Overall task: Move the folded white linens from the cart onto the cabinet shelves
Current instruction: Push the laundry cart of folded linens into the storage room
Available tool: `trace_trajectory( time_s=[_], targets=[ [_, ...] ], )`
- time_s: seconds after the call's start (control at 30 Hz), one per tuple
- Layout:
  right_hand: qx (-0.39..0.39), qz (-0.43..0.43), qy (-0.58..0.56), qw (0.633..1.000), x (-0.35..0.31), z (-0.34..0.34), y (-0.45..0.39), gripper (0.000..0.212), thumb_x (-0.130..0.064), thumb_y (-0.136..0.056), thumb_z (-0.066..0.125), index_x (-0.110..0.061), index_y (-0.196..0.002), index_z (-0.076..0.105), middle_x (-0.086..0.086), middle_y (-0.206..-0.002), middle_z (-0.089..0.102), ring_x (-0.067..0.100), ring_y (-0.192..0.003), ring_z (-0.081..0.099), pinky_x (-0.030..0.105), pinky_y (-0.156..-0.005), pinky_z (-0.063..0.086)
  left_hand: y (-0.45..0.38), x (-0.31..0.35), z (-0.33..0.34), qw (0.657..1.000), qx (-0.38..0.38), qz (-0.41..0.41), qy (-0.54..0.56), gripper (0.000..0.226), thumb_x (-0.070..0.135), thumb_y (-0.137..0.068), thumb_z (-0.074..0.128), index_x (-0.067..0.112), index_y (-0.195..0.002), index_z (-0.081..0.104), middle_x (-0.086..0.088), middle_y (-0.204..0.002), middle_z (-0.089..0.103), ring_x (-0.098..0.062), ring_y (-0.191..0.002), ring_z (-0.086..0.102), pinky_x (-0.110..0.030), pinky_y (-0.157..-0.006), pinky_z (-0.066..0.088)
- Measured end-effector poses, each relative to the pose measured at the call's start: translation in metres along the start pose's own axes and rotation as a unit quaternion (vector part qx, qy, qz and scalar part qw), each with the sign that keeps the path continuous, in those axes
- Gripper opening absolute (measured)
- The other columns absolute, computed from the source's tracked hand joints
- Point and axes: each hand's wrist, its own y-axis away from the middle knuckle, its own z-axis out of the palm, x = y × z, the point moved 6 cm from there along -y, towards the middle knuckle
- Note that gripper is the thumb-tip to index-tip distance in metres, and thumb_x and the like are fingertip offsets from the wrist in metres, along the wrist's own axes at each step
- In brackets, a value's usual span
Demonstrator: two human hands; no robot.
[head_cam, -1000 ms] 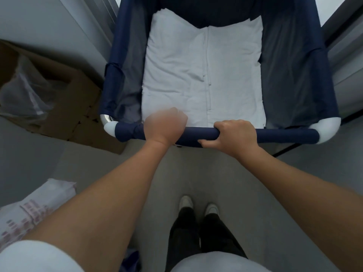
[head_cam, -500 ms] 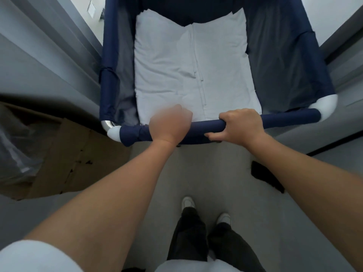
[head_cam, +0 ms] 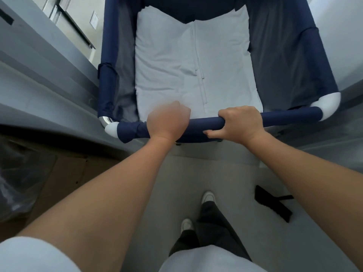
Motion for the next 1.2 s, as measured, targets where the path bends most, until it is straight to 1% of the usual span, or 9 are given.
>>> trace_trajectory(
  time_s=[0.1, 0.23, 0.4, 0.57, 0.67, 0.8, 0.93, 1.07, 1.2],
  targets=[
    [0.0, -0.004, -0.004, 1.0, 0.01, 0.002, -0.034, 0.064, -0.082, -0.063, 0.039, -0.019, -0.051, 0.04, -0.008, -0.044, 0.034, 0.02, -0.04, 0.039, 0.022, -0.047, 0.022, -0.034, 0.001, 0.0, 1.0, 0.008, 0.0, 0.004, 0.034, 0.034, -0.097, 0.043, 0.015, -0.07, 0.05, -0.001, -0.06, 0.049, -0.031, -0.061, 0.048, -0.032, -0.057, 0.025],
    [-0.001, -0.006, -0.005, 1.0, 0.027, 0.004, -0.078, 0.064, -0.082, -0.063, 0.04, -0.019, -0.051, 0.039, -0.008, -0.044, 0.034, 0.021, -0.04, 0.04, 0.023, -0.047, 0.023, -0.079, 0.006, 0.002, 1.0, 0.011, 0.002, -0.002, 0.034, 0.034, -0.096, 0.043, 0.015, -0.069, 0.048, -0.001, -0.06, 0.048, -0.032, -0.06, 0.048, -0.032, -0.056, 0.022],
    [0.005, -0.009, 0.0, 1.0, 0.043, 0.006, -0.132, 0.065, -0.083, -0.063, 0.039, -0.018, -0.052, 0.04, -0.008, -0.044, 0.036, 0.021, -0.04, 0.04, 0.022, -0.048, 0.018, -0.135, 0.006, 0.006, 1.0, 0.008, 0.008, -0.003, 0.034, 0.036, -0.096, 0.04, 0.016, -0.069, 0.047, -0.001, -0.06, 0.049, -0.033, -0.061, 0.05, -0.032, -0.056, 0.024],
    [-0.001, -0.01, 0.008, 1.0, 0.058, 0.007, -0.19, 0.066, -0.084, -0.062, 0.036, -0.019, -0.053, 0.039, -0.009, -0.045, 0.034, 0.021, -0.042, 0.041, 0.022, -0.048, 0.019, -0.194, 0.008, 0.008, 1.0, -0.004, 0.005, -0.01, 0.033, 0.035, -0.097, 0.04, 0.016, -0.071, 0.046, 0.001, -0.062, 0.047, -0.03, -0.062, 0.048, -0.032, -0.057, 0.022],
    [-0.004, -0.007, 0.012, 1.0, 0.068, 0.008, -0.225, 0.064, -0.085, -0.061, 0.035, -0.021, -0.053, 0.035, -0.011, -0.045, 0.032, 0.021, -0.044, 0.041, 0.023, -0.049, 0.019, -0.23, 0.009, 0.01, 1.0, -0.007, 0.004, -0.007, 0.033, 0.035, -0.097, 0.039, 0.016, -0.071, 0.046, 0.0, -0.062, 0.048, -0.031, -0.063, 0.048, -0.032, -0.058, 0.024],
    [0.004, -0.009, 0.001, 1.0, 0.077, 0.009, -0.267, 0.062, -0.082, -0.061, 0.04, -0.022, -0.051, 0.029, -0.011, -0.043, 0.026, 0.022, -0.041, 0.038, 0.022, -0.048, 0.017, -0.272, 0.006, 0.011, 1.0, -0.011, -0.003, -0.003, 0.033, 0.034, -0.096, 0.039, 0.015, -0.07, 0.045, 0.004, -0.054, 0.039, -0.029, -0.06, 0.046, -0.034, -0.053, 0.017],
    [0.003, -0.011, 0.002, 1.0, 0.093, 0.015, -0.313, 0.064, -0.082, -0.062, 0.041, -0.019, -0.051, 0.035, -0.01, -0.043, 0.029, 0.022, -0.039, 0.038, 0.021, -0.048, 0.015, -0.319, 0.006, 0.011, 1.0, 0.004, -0.012, 0.006, 0.033, 0.033, -0.095, 0.041, 0.016, -0.067, 0.043, 0.004, -0.053, 0.036, -0.03, -0.06, 0.045, -0.034, -0.051, 0.016],
    [-0.007, -0.008, -0.002, 1.0, 0.109, 0.017, -0.366, 0.063, -0.082, -0.062, 0.041, -0.021, -0.051, 0.03, -0.011, -0.042, 0.023, 0.021, -0.038, 0.034, 0.02, -0.048, 0.011, -0.372, 0.008, 0.012, 0.999, 0.012, -0.03, 0.002, 0.033, 0.032, -0.095, 0.042, 0.016, -0.066, 0.042, 0.005, -0.051, 0.033, -0.029, -0.059, 0.043, -0.034, -0.051, 0.015],
    [-0.016, -0.02, -0.004, 1.0, 0.123, 0.022, -0.413, 0.064, -0.083, -0.062, 0.039, -0.021, -0.052, 0.032, -0.011, -0.043, 0.025, 0.02, -0.04, 0.036, 0.021, -0.048, 0.012, -0.419, 0.009, 0.013, 0.999, 0.025, -0.033, 0.005, 0.034, 0.03, -0.096, 0.043, 0.015, -0.065, 0.041, 0.005, -0.05, 0.032, -0.029, -0.057, 0.04, -0.034, -0.053, 0.017]
  ],
)
